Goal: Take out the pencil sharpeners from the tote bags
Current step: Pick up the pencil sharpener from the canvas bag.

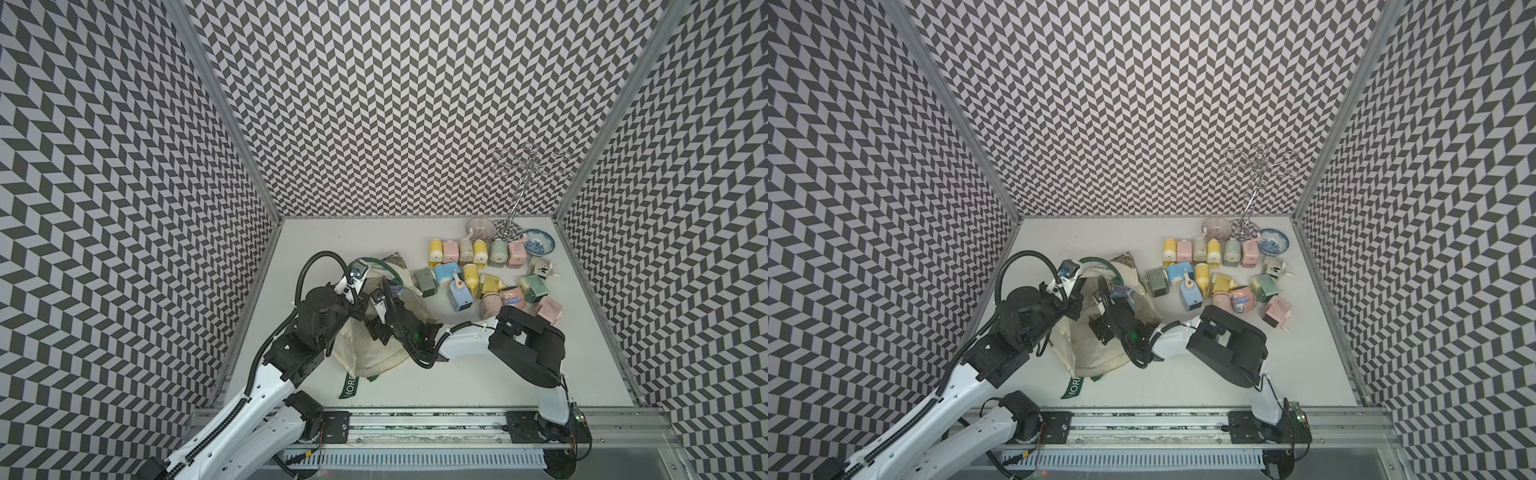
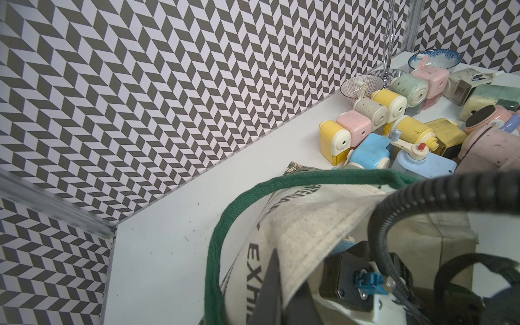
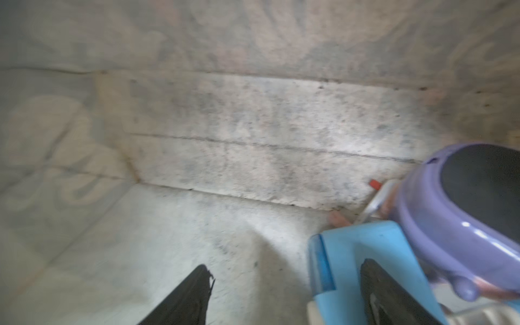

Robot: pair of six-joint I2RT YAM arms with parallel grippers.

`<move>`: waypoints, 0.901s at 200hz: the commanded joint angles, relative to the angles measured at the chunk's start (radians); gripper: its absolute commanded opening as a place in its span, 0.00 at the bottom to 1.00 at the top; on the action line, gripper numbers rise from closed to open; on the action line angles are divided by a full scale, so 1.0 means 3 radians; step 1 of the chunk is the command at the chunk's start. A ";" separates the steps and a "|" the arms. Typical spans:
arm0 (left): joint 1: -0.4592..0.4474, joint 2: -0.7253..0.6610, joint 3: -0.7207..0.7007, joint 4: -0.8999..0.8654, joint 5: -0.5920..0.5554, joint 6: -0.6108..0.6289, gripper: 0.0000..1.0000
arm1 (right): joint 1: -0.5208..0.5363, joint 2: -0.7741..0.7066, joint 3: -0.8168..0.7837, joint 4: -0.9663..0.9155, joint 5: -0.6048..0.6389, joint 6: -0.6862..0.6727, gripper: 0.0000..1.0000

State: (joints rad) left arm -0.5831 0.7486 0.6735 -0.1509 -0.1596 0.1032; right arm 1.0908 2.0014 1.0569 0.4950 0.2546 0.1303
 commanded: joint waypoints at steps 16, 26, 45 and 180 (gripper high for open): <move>-0.0035 -0.0040 0.0175 0.0232 0.0092 0.0010 0.00 | -0.0003 -0.0214 -0.0185 -0.0007 0.0017 -0.0034 0.93; -0.0036 -0.0041 0.0174 0.0233 0.0098 0.0009 0.00 | -0.0006 -0.0238 -0.0166 -0.0055 0.0246 -0.0051 0.96; -0.0040 -0.0041 0.0174 0.0233 0.0095 0.0011 0.00 | -0.0001 -0.0286 -0.0132 -0.0122 0.0654 -0.0111 0.98; -0.0046 -0.0018 0.0169 0.0232 0.0074 0.0019 0.00 | -0.0097 0.0258 0.0364 -0.0798 0.0316 0.0089 0.93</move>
State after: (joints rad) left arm -0.5888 0.7536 0.6735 -0.1509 -0.1646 0.1032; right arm 1.0679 2.0441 1.1168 0.3237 0.4572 0.1287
